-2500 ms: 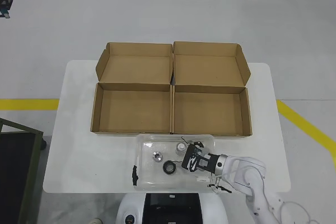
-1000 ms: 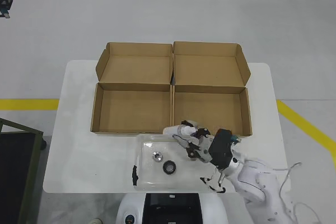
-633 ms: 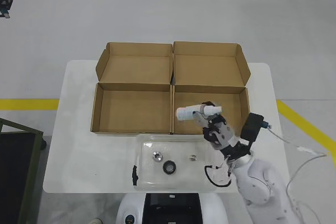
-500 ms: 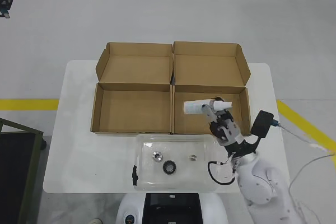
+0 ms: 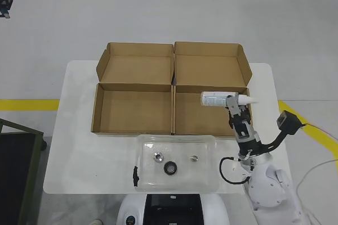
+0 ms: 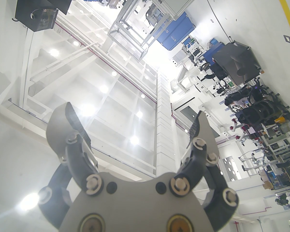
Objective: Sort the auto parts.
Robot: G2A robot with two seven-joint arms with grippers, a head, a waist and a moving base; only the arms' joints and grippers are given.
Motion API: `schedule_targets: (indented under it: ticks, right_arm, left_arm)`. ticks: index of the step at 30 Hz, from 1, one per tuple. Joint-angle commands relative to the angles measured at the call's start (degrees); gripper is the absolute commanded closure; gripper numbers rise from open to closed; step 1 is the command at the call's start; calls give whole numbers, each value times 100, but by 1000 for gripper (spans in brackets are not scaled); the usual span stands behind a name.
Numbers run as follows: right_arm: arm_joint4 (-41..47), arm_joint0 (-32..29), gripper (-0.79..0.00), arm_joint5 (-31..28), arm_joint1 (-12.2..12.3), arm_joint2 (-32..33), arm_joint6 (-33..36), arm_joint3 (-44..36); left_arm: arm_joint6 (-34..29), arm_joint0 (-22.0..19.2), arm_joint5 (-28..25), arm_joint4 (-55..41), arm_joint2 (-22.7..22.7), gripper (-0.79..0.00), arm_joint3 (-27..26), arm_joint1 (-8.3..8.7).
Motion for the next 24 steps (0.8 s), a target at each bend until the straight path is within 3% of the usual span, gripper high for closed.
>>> schedule_targets:
  ticks: [1, 13, 24]
  right_arm:
    - [33, -6, 0, 1, -4, 9, 0, -6]
    - [-935, 323, 0, 97, -4, -135, 395, 410]
    - [-3315, 906, 0, 487, 29, -419, 1001, 1055]
  left_arm:
    - [-1, 0, 0, 0, 0, -785, 0, 0]
    - [-1, 0, 0, 0, 0, -785, 0, 0]
    - [-1, 0, 0, 0, 0, -785, 0, 0]
